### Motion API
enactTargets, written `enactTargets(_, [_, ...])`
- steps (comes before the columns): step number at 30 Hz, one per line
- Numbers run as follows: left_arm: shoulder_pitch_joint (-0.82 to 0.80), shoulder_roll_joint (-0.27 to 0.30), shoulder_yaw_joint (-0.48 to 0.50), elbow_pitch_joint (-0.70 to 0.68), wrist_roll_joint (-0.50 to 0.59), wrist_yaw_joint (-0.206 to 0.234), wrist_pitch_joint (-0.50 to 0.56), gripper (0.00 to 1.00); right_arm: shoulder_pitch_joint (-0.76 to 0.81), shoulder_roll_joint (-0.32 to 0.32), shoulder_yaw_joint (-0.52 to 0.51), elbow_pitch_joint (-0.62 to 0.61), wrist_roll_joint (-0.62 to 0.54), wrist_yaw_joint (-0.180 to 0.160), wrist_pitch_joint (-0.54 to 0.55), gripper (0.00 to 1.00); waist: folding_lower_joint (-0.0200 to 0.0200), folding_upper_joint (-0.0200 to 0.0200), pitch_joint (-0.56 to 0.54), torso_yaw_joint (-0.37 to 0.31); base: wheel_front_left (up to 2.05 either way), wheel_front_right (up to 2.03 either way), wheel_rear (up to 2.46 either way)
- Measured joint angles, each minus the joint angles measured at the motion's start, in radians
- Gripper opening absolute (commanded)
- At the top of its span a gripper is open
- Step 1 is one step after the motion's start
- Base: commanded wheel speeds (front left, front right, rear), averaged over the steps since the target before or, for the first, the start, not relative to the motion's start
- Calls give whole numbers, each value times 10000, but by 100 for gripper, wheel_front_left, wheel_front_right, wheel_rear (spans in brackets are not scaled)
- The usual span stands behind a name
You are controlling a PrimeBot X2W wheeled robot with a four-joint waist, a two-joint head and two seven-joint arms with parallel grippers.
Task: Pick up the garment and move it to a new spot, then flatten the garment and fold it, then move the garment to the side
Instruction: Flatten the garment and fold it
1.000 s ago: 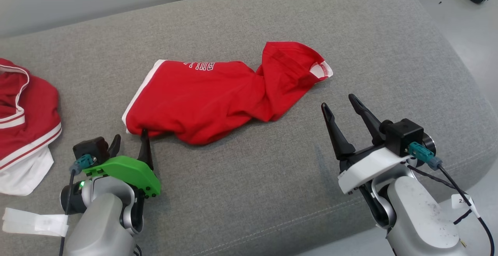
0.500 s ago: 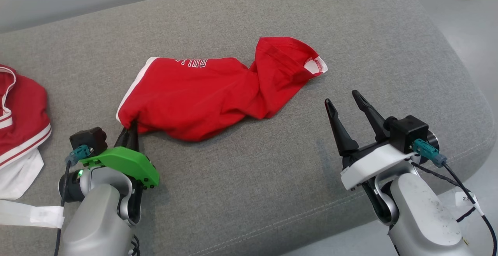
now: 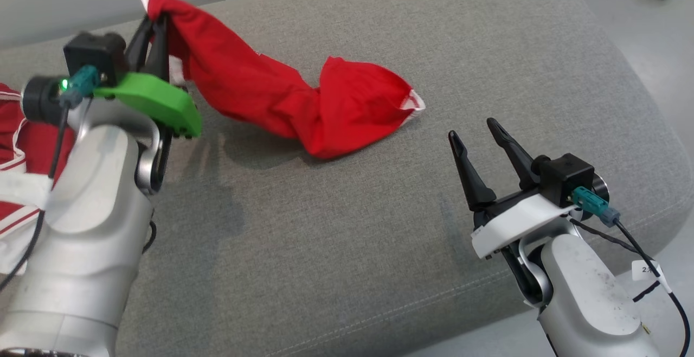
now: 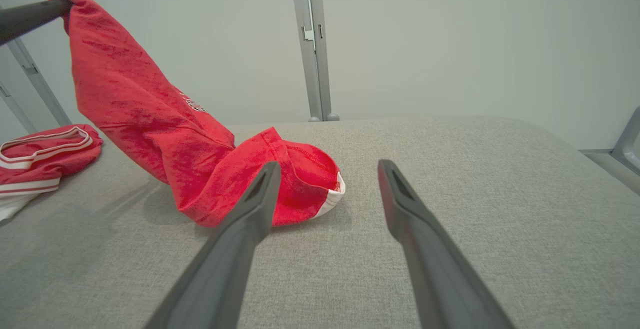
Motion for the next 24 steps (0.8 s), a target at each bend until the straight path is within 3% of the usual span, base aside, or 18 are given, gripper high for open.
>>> enactTargets(5, [-1684,61,-420,-1262,995,-59,-29,0,-128,25,100,6,6,4,0,100,0,0,-104,-192,0,0,0])
enactTargets(10, [-2220,-660,-1871,-2291,1919,-865,-117,0,-33,23,-184,10,38,-12,0,100,0,0,-193,-317,0,0,0])
enactTargets(12, [-1636,-1047,-2627,-2132,1967,-1269,-119,0,35,21,-334,10,86,-19,0,100,0,1,-193,-277,0,0,0])
enactTargets(16, [985,-1037,-3628,-878,1804,-1360,-96,0,186,27,-454,13,96,-25,0,100,0,0,-187,-128,0,0,0])
enactTargets(20, [3034,-800,-3639,-245,1342,-1340,-71,0,198,29,-462,10,96,-23,0,100,0,0,-178,71,0,0,0])
enactTargets(24, [3418,-817,-3281,-483,1160,-1183,-73,0,215,38,-514,13,96,-15,0,100,0,0,-200,326,0,0,0])
